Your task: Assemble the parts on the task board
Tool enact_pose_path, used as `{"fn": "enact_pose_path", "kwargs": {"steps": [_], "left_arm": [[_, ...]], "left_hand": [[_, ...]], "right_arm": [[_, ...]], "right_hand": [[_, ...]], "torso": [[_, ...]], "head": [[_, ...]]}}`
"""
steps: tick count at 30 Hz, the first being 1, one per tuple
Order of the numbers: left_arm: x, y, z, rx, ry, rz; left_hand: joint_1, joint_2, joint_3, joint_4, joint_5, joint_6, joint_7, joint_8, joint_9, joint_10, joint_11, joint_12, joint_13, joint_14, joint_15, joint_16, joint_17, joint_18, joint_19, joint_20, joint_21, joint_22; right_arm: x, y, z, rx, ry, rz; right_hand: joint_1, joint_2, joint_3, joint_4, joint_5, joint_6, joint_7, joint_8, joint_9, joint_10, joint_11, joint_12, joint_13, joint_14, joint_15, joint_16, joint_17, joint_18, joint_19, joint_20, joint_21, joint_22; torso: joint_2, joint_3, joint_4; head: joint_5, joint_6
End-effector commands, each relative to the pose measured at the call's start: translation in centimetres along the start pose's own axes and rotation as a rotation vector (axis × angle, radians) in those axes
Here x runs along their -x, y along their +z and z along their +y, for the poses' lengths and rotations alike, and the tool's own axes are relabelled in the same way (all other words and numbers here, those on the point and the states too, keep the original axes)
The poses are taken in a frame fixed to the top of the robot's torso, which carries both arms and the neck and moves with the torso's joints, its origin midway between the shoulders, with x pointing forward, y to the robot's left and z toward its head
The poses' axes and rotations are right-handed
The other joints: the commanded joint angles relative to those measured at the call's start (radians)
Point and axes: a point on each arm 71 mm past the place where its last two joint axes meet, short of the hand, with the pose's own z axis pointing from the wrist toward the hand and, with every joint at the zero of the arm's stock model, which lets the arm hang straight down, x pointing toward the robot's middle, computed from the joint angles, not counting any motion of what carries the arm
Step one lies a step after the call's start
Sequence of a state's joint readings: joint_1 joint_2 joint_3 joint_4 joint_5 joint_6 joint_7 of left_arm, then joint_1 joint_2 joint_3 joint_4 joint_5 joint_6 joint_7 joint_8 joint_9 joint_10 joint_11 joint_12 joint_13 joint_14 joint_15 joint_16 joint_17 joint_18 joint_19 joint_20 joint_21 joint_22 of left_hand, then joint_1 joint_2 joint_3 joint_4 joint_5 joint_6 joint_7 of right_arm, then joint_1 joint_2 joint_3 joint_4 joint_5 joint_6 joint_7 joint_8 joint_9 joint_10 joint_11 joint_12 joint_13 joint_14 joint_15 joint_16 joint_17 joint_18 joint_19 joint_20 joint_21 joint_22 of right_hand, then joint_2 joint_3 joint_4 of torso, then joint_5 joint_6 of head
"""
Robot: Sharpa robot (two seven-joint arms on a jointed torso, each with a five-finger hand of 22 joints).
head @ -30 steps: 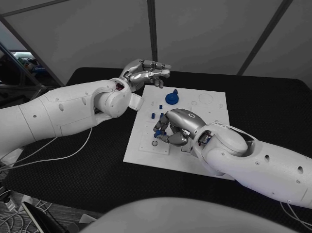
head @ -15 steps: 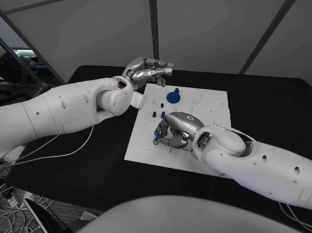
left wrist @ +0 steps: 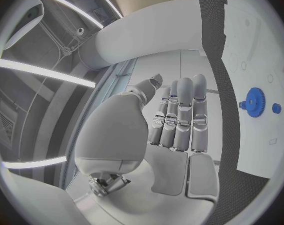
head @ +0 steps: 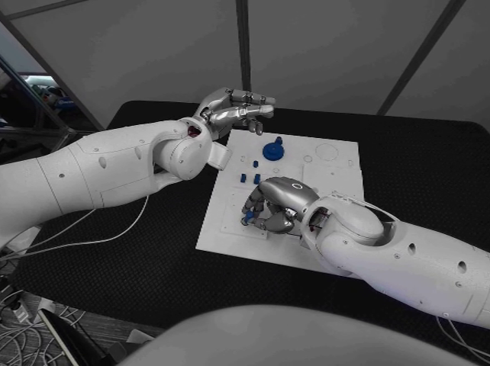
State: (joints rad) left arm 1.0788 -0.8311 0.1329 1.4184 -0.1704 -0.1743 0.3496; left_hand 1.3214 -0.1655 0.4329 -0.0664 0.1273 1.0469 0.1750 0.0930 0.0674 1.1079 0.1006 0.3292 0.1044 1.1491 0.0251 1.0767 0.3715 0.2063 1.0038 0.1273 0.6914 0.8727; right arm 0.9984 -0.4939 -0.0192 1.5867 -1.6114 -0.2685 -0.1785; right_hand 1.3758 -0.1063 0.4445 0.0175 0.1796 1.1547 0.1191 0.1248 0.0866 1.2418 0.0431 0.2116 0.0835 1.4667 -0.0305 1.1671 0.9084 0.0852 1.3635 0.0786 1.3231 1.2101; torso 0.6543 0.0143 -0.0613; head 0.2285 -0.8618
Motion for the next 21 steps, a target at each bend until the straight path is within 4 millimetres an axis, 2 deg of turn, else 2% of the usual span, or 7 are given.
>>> {"fn": "enact_pose_path", "kwargs": {"steps": [1,21], "left_arm": [[-0.18,0.09,-0.12,-0.004,-0.007,0.013],[-0.21,0.11,-0.06,0.003,-0.009,0.018]], "left_hand": [[-0.003,0.009,-0.005,-0.001,0.005,-0.005,0.000,-0.001,0.000,-0.004,0.001,0.006,0.002,-0.006,0.002,0.001,-0.001,-0.025,-0.004,0.003,-0.006,-0.002],[-0.003,0.010,-0.006,-0.001,0.005,-0.006,0.001,-0.001,0.000,-0.006,0.001,0.007,0.002,-0.007,0.002,0.001,-0.001,-0.025,-0.004,0.004,-0.007,-0.002]], "right_arm": [[-0.38,0.03,-0.07,0.008,-0.028,0.015],[-0.49,0.07,0.34,0.029,-0.033,-0.020]], "right_hand": [[0.004,0.009,0.001,-0.006,0.005,0.013,-0.005,0.006,0.017,0.002,0.001,-0.003,0.000,0.000,-0.004,0.006,0.000,0.002,-0.002,-0.006,0.004,0.001],[0.006,0.010,0.001,-0.008,0.008,0.014,-0.005,0.006,0.017,0.004,0.001,-0.005,0.001,0.000,-0.004,0.007,0.003,0.002,-0.001,-0.006,0.005,0.003]], "torso": [[0.001,0.0007,0.0005],[0.000,0.0000,-0.0004]], "head": [[0.001,-0.002],[0.006,-0.004]]}}
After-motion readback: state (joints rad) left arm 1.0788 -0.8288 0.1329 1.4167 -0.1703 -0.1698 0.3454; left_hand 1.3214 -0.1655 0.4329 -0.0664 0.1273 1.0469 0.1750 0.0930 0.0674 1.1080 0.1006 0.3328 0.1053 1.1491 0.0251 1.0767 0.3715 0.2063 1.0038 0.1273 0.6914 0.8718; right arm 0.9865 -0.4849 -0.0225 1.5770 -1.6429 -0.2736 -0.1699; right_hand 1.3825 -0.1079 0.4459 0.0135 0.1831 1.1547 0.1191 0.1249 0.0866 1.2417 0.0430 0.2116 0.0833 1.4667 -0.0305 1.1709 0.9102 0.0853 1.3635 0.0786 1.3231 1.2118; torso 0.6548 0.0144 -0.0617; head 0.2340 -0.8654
